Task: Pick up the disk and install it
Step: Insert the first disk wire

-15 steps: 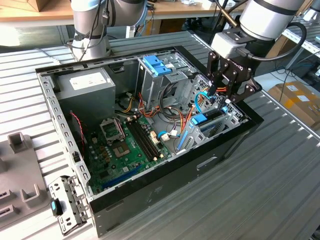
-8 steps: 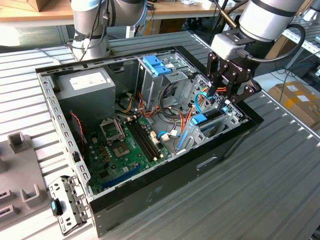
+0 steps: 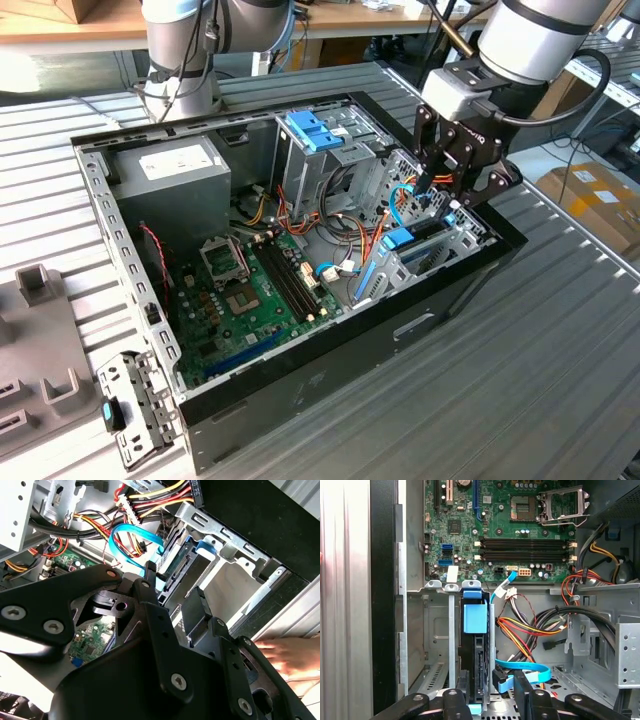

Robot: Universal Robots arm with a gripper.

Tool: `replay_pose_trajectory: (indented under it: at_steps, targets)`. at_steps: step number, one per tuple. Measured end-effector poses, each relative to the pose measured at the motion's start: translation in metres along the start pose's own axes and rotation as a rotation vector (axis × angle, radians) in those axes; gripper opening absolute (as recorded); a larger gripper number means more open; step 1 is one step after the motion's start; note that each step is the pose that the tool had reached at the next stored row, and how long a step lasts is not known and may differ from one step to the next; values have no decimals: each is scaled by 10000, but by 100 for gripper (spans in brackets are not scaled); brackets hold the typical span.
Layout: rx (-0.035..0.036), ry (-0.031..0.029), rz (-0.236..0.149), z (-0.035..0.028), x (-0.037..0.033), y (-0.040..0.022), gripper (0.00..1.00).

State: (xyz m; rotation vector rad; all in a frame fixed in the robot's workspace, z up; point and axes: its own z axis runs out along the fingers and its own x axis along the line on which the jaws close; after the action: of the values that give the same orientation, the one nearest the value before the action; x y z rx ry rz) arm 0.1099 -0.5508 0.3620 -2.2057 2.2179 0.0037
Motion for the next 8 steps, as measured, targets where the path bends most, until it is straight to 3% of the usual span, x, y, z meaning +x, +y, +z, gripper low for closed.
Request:
replay_pose_trajectory:
  at_steps: [5,8]
  targets:
    - [0,0,0,0,0,0,47]
    - [0,0,0,1,0,0,33]
